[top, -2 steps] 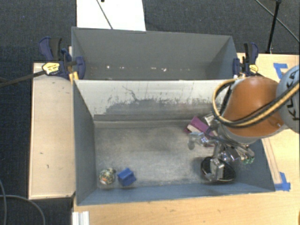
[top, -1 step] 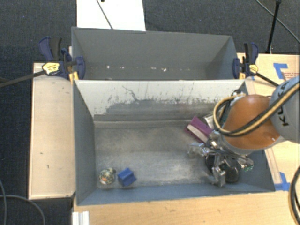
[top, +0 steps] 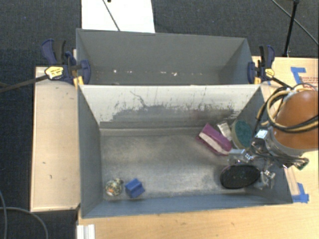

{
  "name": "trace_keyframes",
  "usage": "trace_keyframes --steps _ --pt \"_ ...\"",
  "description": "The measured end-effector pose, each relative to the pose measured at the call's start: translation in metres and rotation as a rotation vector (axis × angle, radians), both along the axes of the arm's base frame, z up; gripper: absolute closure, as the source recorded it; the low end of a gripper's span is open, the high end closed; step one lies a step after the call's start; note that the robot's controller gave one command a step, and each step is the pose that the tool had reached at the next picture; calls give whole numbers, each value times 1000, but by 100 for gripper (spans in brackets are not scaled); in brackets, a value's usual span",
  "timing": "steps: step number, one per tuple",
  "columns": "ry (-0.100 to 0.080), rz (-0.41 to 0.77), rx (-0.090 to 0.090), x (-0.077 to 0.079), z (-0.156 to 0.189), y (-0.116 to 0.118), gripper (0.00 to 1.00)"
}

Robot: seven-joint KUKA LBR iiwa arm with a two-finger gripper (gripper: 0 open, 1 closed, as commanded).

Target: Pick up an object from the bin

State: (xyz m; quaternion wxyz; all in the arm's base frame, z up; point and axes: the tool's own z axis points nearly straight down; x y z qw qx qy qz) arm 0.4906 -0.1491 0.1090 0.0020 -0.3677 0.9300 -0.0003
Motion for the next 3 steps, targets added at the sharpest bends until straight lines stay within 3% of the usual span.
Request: trace_keyframes --steps 1,2,3 --pt "-12 -29 1 -8 -38 55 0" --pt "-10 -30 0 -9 -37 53 100" --pt "-3 321 -3 15 129 37 100"
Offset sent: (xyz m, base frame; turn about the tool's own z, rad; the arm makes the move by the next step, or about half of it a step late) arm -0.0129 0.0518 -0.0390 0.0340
